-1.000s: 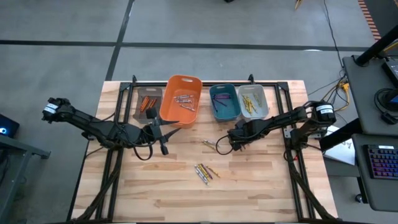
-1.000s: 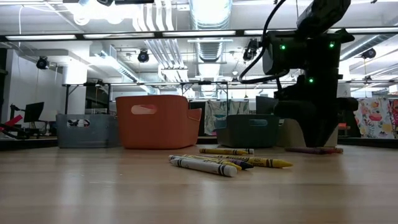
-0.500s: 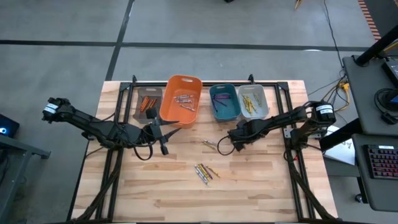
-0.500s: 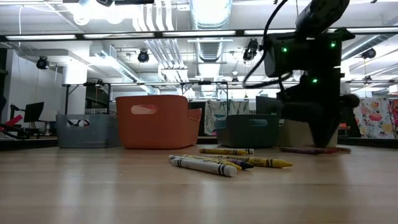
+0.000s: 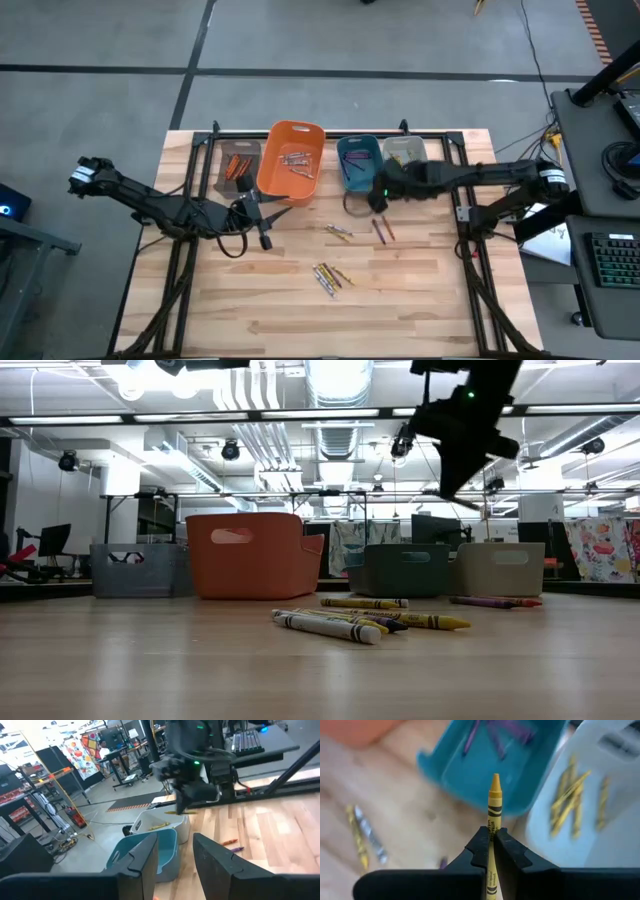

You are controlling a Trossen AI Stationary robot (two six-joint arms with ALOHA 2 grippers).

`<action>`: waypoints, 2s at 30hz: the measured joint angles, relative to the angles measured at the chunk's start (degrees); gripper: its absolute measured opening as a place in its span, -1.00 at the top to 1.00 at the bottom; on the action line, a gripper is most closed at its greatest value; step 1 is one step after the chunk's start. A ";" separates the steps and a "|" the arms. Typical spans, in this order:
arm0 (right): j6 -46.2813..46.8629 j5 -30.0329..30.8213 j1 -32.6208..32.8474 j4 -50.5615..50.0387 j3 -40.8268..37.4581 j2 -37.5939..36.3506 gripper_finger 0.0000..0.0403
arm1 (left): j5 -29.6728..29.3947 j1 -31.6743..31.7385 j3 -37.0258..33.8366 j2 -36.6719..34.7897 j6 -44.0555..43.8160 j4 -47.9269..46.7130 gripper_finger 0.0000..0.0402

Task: Sort crayons
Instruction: Put the yellow crayon into the white bin

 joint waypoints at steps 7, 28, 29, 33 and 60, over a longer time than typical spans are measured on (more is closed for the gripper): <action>-10.06 0.49 -15.16 0.12 1.97 1.24 0.94 | -0.02 -0.01 -0.02 0.30 -1.23 0.94 0.47; -19.86 -1.56 -29.28 2.57 -3.54 10.55 0.77 | -0.33 -0.01 -0.02 2.99 -5.75 0.79 0.47; -19.69 -1.56 -29.35 2.59 -3.54 10.55 0.73 | -0.32 -0.01 -0.02 3.10 -6.00 0.79 0.47; -19.62 -1.45 -29.37 2.59 -3.54 10.47 0.58 | -0.31 -0.01 -0.02 3.41 -6.65 0.92 0.47; -12.75 -4.42 -2.43 7.28 -3.50 -7.75 0.54 | 7.68 0.01 7.37 16.59 0.91 -1.33 0.47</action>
